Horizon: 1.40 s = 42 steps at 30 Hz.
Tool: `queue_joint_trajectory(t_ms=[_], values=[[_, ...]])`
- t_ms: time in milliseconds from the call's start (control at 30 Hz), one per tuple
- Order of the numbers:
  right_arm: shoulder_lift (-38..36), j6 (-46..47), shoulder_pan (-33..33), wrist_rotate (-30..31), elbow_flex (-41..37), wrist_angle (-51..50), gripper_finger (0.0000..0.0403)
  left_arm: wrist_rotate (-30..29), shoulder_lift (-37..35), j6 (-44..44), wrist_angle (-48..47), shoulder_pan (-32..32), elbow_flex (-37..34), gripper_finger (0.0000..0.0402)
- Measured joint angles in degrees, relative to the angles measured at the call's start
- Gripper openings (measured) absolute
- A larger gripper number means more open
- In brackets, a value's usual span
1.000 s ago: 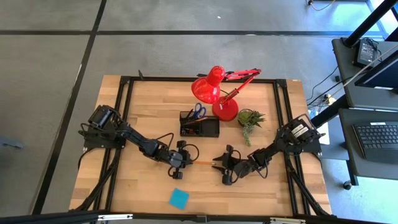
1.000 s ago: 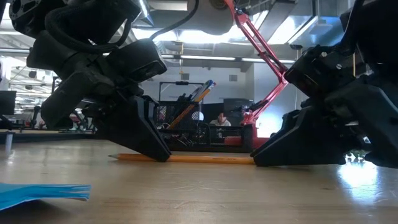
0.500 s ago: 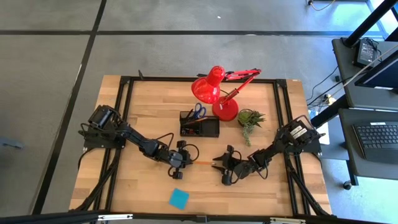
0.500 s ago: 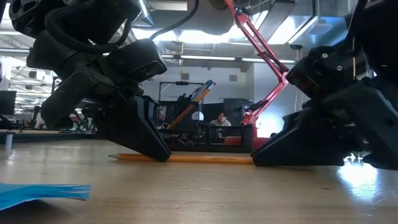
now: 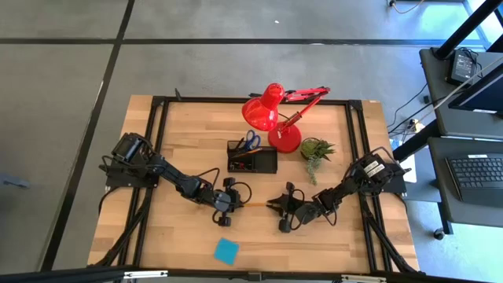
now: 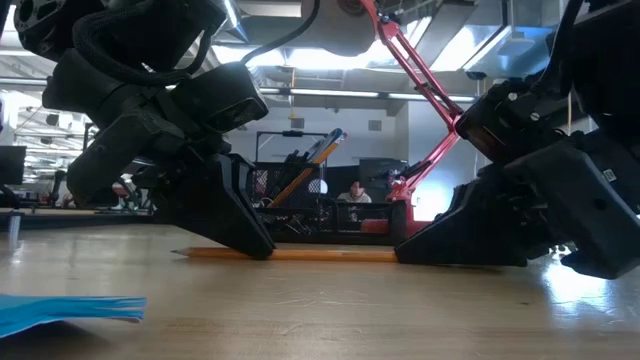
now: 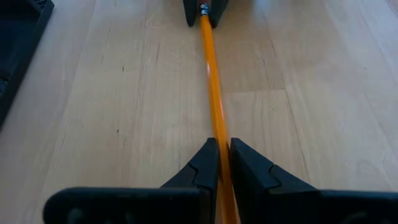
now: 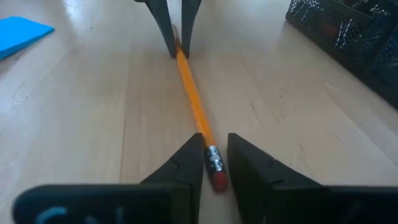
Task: Pick and place office supplies into organizer
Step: Put the orange pencil into the black desk organizer
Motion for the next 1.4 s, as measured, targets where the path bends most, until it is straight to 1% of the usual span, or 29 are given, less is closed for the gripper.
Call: queue_joint_trajectory(t_ms=[133, 267, 633, 833, 967, 1067, 1233, 1400], values=[[0.0, -0.1, 0.0, -0.3, 0.0, 0.0, 0.0052, -1.6, 0.0, 0.0, 0.1, -0.1, 0.0, 0.0029], [0.0, -0.2, 0.0, -0.6, 0.0, 0.0, 0.004, -2.6, 0.0, 0.1, 1.0, -0.1, -0.1, 0.0032], [0.0, 0.2, 0.0, -0.7, 0.0, 0.0, 0.0037, -2.9, -0.3, 1.2, 2.3, -0.2, -0.1, 0.0073], [0.0, 1.2, 0.0, -0.8, 0.0, 0.1, 0.0036, -0.4, -3.1, 3.0, 1.1, -1.3, -0.3, 0.0104], [0.1, 0.1, 0.0, -1.1, -0.2, 1.5, 0.0035, 1.2, -4.8, 3.3, 2.5, -2.8, -0.1, 0.0125], [-0.3, -0.1, 0.0, -1.6, -0.2, 1.4, 0.0035, 0.8, -5.0, 3.3, 2.0, -3.5, -0.1, 0.0138], [-2.3, -1.3, 0.0, -2.0, -0.2, 0.0, 0.0035, 1.4, -6.6, 4.8, 2.0, -4.1, -0.1, 0.0151], [-4.5, -2.8, 0.1, -2.0, -0.3, -1.8, 0.0035, 5.2, -9.3, 4.8, 1.4, -5.1, -0.1, 0.0154]])
